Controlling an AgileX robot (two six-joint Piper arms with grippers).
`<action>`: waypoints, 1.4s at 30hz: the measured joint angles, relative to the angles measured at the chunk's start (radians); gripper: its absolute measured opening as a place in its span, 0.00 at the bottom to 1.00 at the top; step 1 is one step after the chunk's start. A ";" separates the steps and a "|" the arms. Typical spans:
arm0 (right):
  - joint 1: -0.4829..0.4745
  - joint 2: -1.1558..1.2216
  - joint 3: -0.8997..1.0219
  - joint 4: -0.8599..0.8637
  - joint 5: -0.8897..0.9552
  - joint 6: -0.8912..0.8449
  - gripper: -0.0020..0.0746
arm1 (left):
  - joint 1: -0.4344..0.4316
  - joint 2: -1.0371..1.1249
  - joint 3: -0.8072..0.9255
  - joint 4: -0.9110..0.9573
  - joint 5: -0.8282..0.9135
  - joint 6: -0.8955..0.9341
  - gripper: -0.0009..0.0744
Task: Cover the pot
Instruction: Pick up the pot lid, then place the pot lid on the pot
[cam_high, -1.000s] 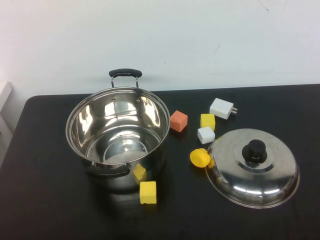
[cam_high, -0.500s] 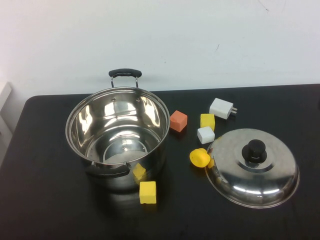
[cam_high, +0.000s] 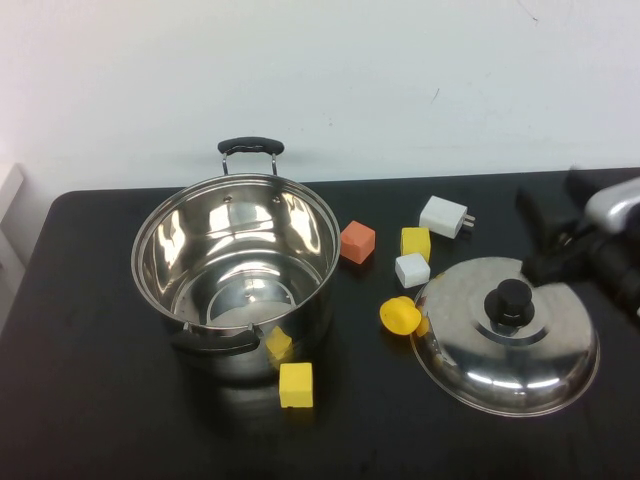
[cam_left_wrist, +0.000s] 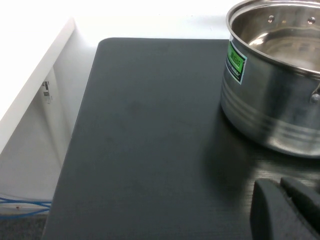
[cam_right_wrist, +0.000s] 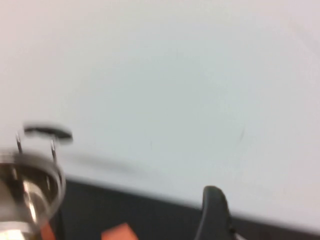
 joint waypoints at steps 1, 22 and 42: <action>0.000 0.043 -0.003 0.000 -0.018 0.000 0.60 | 0.000 0.000 0.000 0.000 0.000 -0.002 0.01; 0.000 0.510 -0.130 0.086 -0.047 0.000 0.60 | 0.000 0.000 0.000 0.000 0.000 -0.002 0.01; 0.000 0.225 -0.035 0.001 -0.029 0.076 0.46 | 0.000 0.000 0.000 0.000 0.000 -0.002 0.01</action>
